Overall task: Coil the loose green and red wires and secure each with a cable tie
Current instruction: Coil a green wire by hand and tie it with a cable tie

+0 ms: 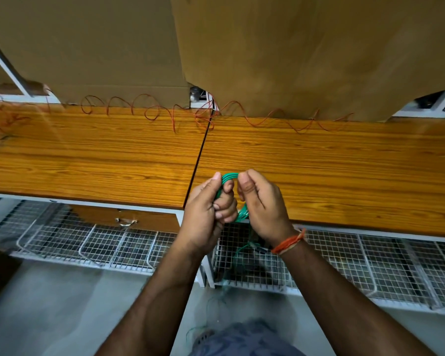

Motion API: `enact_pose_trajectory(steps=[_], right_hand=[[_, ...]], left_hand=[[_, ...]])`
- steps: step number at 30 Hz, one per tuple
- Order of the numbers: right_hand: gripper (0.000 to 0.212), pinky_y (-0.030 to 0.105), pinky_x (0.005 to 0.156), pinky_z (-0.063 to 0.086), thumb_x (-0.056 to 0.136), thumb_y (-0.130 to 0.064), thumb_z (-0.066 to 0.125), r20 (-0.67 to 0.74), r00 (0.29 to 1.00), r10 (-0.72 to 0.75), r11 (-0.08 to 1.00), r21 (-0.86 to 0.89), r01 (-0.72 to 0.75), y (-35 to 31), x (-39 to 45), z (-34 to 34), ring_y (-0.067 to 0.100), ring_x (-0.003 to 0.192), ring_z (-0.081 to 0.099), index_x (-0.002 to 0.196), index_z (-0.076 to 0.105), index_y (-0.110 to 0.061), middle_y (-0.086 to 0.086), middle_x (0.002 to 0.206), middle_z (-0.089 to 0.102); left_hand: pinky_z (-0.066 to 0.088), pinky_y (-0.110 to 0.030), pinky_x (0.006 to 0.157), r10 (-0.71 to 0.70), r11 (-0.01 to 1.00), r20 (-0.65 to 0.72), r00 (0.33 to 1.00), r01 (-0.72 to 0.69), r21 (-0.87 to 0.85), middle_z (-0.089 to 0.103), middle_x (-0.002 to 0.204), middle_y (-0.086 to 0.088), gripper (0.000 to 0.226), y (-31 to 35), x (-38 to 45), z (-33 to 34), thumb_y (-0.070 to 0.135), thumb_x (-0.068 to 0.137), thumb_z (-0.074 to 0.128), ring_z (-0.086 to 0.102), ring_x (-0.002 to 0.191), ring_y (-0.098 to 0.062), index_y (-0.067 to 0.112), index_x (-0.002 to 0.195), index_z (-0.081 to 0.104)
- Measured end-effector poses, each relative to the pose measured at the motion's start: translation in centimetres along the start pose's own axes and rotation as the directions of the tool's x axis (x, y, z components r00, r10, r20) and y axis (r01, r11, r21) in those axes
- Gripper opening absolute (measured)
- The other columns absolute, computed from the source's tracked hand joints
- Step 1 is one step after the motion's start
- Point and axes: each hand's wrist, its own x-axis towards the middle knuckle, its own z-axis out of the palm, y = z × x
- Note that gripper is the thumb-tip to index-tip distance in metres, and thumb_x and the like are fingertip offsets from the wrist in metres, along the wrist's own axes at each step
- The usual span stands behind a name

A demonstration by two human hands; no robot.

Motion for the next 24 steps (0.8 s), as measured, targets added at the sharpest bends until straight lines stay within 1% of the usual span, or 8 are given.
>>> enact_pose_trajectory(steps=[2, 4, 9, 11, 14, 17, 20, 24], right_hand=[[0.044, 0.039, 0.056, 0.038, 0.107, -0.043, 0.038, -0.08, 0.997, 0.005, 1.0, 0.015, -0.003, -0.2, -0.1, 0.1, 0.018, 0.061, 0.049, 0.079, 0.052, -0.011, 0.007, 0.067, 0.052], [0.049, 0.038, 0.056, 0.038, 0.106, -0.045, 0.037, -0.122, 0.992, 0.027, 0.999, 0.038, -0.022, -0.2, 0.1, 0.0, 0.019, 0.06, 0.049, 0.079, 0.054, -0.007, 0.009, 0.067, 0.054], [0.051, 0.035, 0.06, 0.04, 0.106, -0.046, 0.037, -0.053, 0.996, 0.067, 0.993, 0.101, -0.061, 0.5, 0.1, -0.5, 0.009, 0.064, 0.049, 0.082, 0.057, -0.005, 0.003, 0.068, 0.052], [0.046, 0.037, 0.061, 0.039, 0.107, -0.043, 0.037, 0.003, 0.997, 0.077, 0.988, 0.135, -0.077, 0.9, -0.2, -0.6, 0.009, 0.065, 0.047, 0.08, 0.055, -0.01, -0.004, 0.068, 0.049], [0.042, 0.04, 0.06, 0.04, 0.108, -0.045, 0.036, 0.09, 0.987, 0.133, 0.979, 0.142, -0.145, 1.8, -0.8, -0.9, 0.012, 0.063, 0.049, 0.079, 0.053, -0.02, -0.007, 0.068, 0.051], [0.034, 0.03, 0.061, 0.041, 0.108, -0.042, 0.043, 0.142, 0.974, 0.174, 0.97, 0.144, -0.194, 3.4, -2.0, -1.6, 0.009, 0.064, 0.051, 0.086, 0.057, -0.02, -0.006, 0.07, 0.055], [0.004, 0.026, 0.065, 0.045, 0.101, -0.025, 0.063, 0.154, 0.956, 0.248, 0.96, 0.095, -0.264, 5.6, -3.5, -2.6, 0.009, 0.07, 0.054, 0.099, 0.064, -0.022, -0.006, 0.075, 0.058], [0.01, 0.021, 0.065, 0.048, 0.094, -0.012, 0.072, 0.082, 0.951, 0.299, 0.95, 0.066, -0.305, 7.0, -4.6, -3.9, 0.004, 0.072, 0.056, 0.09, 0.068, -0.02, -0.011, 0.076, 0.062]], left_hand=[[0.029, -0.018, 0.043, -0.024, 0.993, 0.046, 0.999, 0.029, -0.115, 0.032, 0.045, 0.011, 0.033, -0.1, 0.0, 0.6, 0.031, 0.104, 0.036, 0.029, 0.037, -0.002, 0.008, 0.087, 0.052], [0.032, -0.019, 0.044, -0.025, 0.988, 0.064, 0.998, 0.034, -0.15, 0.034, 0.044, 0.011, 0.033, -0.5, 0.0, 1.0, 0.031, 0.103, 0.036, 0.031, 0.037, -0.002, 0.006, 0.089, 0.052], [0.025, -0.018, 0.041, -0.05, 0.982, 0.102, 0.994, 0.068, -0.177, 0.026, 0.045, 0.012, 0.036, -0.6, 0.4, 1.0, 0.035, 0.104, 0.035, 0.028, 0.036, 0.0, 0.007, 0.088, 0.051], [0.02, -0.018, 0.04, -0.072, 0.983, 0.064, 0.995, 0.081, -0.163, 0.021, 0.047, 0.011, 0.032, -0.6, 0.4, 0.8, 0.033, 0.103, 0.036, 0.026, 0.035, 0.0, 0.01, 0.084, 0.048], [0.017, -0.018, 0.038, -0.091, 0.979, -0.023, 0.996, 0.085, -0.185, 0.026, 0.045, 0.011, 0.029, -0.7, 0.5, 0.6, 0.032, 0.101, 0.04, 0.024, 0.034, -0.001, 0.015, 0.079, 0.046], [0.019, -0.017, 0.037, -0.088, 0.952, -0.113, 0.99, 0.05, -0.303, 0.028, 0.044, 0.012, 0.03, 0.1, 0.9, -0.2, 0.033, 0.103, 0.04, 0.024, 0.033, -0.001, 0.018, 0.077, 0.046], [0.02, -0.016, 0.037, -0.034, 0.92, -0.205, 0.978, -0.049, -0.388, 0.028, 0.043, 0.01, 0.035, 1.4, 1.3, -1.8, 0.033, 0.107, 0.035, 0.025, 0.034, -0.001, 0.02, 0.076, 0.046], [0.024, -0.016, 0.039, 0.068, 0.888, -0.299, 0.952, -0.195, -0.416, 0.031, 0.045, 0.01, 0.035, 2.7, 1.3, -3.9, 0.033, 0.108, 0.034, 0.027, 0.037, -0.002, 0.021, 0.078, 0.048]])
